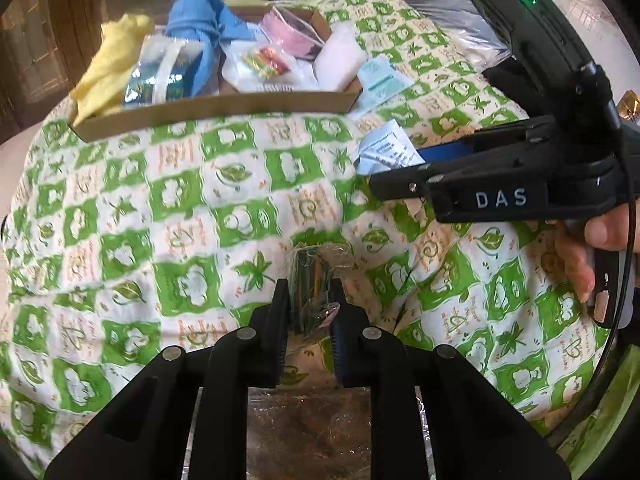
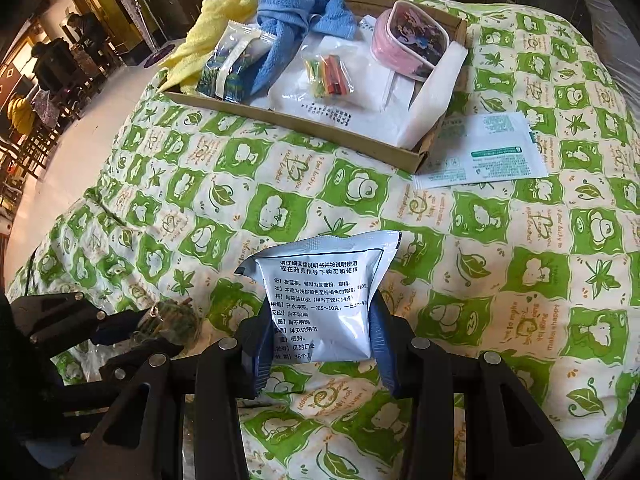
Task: Organize soft objects
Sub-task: 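Carry the green-sticks bag and white sachet over the tray with both tools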
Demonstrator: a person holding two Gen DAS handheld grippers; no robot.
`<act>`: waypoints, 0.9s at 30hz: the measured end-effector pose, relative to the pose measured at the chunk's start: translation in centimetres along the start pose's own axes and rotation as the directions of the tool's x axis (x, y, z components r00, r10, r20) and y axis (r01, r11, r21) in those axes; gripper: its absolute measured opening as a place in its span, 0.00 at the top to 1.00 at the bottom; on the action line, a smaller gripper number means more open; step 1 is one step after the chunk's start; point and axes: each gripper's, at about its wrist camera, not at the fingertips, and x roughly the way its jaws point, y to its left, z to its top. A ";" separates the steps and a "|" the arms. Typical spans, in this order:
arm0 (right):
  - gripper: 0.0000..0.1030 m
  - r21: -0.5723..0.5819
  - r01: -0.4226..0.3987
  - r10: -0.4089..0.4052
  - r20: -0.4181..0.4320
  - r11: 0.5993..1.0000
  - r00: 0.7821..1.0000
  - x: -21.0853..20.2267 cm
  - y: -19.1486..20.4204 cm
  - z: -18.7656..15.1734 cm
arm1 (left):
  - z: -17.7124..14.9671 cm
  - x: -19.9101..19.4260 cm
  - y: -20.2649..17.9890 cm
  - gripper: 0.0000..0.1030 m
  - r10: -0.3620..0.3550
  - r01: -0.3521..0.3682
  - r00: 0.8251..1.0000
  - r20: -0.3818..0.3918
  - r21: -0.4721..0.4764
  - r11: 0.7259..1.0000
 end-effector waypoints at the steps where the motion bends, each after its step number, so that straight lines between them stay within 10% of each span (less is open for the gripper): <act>1: 0.59 -0.002 -0.001 0.001 0.001 1.000 1.000 -0.1 0.0 0.1 | 0.0 -0.2 0.1 0.85 0.002 -0.002 1.000 0.003 0.001 1.000; 27: 0.59 -0.007 -0.020 0.021 0.086 1.000 0.996 -3.2 -0.8 3.5 | 6.3 -3.4 5.4 0.85 0.055 -0.046 0.992 0.113 -0.084 0.995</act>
